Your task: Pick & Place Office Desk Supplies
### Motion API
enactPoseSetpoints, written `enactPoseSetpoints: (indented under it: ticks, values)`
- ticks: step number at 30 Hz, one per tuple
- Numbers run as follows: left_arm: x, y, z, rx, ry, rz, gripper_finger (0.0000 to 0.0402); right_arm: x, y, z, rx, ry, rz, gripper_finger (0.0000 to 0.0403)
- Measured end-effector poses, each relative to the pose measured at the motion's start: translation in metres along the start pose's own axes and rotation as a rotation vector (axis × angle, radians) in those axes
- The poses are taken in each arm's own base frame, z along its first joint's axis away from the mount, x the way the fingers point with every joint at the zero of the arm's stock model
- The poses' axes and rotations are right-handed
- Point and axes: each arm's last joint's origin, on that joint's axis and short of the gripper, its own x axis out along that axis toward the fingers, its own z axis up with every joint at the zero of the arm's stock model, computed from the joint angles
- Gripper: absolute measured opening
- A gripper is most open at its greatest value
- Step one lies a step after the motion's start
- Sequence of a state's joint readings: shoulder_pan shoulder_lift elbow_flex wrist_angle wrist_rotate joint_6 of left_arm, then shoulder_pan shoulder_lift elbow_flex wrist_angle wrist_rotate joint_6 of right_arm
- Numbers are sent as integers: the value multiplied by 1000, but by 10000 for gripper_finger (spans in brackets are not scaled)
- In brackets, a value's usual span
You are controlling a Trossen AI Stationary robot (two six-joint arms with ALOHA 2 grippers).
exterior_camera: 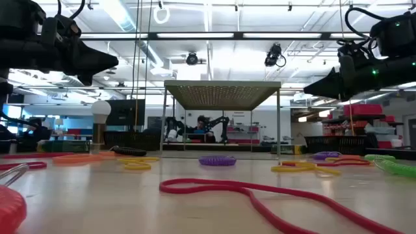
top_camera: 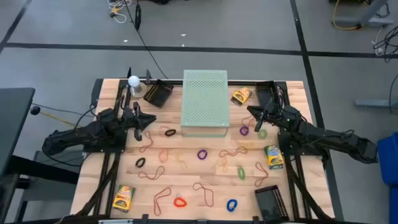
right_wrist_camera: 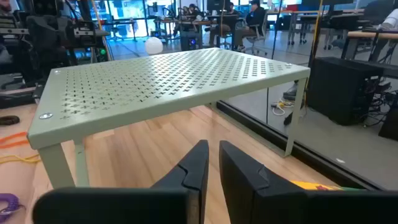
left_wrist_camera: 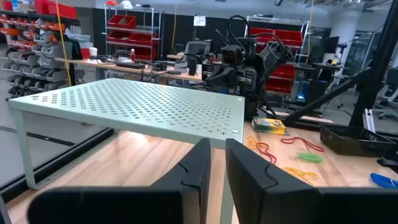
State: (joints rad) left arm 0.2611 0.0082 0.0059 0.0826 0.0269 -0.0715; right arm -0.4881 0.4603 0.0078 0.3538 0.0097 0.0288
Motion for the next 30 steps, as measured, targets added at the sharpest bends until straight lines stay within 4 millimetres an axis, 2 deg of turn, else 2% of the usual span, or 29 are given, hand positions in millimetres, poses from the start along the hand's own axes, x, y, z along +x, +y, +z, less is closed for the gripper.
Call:
enactPoseSetpoints:
  ticks: [30]
  values:
    - [0, 0, 0, 0, 0, 0, 58, 0, 0, 0, 0, 0, 0, 48]
